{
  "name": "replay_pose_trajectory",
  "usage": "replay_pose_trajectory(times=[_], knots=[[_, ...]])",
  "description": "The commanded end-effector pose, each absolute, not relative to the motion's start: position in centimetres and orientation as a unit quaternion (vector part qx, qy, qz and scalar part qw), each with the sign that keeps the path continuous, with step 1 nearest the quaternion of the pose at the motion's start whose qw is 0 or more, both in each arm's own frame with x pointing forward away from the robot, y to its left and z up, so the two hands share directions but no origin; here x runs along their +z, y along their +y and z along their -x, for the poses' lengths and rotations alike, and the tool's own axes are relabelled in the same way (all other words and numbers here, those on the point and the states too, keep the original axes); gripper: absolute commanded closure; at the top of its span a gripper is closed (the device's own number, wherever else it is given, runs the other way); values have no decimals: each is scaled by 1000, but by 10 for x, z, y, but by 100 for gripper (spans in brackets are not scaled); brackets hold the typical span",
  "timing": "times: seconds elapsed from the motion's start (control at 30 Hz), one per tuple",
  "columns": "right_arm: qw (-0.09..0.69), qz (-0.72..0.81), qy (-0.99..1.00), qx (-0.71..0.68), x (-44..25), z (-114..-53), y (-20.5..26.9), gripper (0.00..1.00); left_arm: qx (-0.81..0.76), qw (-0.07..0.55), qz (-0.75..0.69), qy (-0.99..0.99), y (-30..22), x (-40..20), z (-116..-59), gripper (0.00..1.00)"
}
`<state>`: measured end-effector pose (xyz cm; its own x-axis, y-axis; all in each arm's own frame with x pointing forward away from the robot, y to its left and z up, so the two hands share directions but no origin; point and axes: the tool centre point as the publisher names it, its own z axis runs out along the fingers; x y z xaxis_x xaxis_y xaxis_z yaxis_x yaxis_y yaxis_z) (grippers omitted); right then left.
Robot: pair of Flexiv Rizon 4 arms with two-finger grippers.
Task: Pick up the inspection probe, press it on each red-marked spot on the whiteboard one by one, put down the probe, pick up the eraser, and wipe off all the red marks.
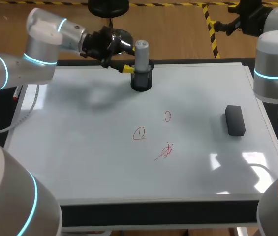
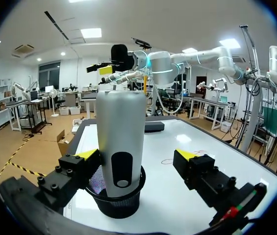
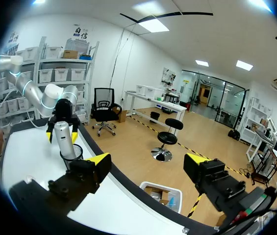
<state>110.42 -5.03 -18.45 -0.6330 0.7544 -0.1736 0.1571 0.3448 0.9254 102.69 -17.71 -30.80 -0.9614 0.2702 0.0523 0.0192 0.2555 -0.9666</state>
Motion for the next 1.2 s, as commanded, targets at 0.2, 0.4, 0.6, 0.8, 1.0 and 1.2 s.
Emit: replay_pose_trajectory(times=[0.2, 0.4, 0.6, 0.8, 1.0, 1.2], knots=[[306, -300, 761, 488, -184, -1104, -50, 0, 602, 108, 96, -785, -190, -317, -1031, 0], [306, -300, 761, 488, -184, -1104, -50, 0, 601, 105, 93, -787, -198, -322, -1035, 0], [306, -300, 761, 488, -184, -1104, -50, 0, 602, 104, 95, -786, -201, -323, -1043, 0], [306, -300, 761, 488, -184, -1104, -50, 0, 604, 107, 94, -784, -202, -325, -1045, 0], [306, -300, 761, 488, -184, -1104, -50, 0, 604, 110, 93, -784, -204, -331, -1043, 0], [306, -300, 761, 488, -184, -1104, -50, 0, 607, 110, 91, -782, -207, -329, -1043, 0]])
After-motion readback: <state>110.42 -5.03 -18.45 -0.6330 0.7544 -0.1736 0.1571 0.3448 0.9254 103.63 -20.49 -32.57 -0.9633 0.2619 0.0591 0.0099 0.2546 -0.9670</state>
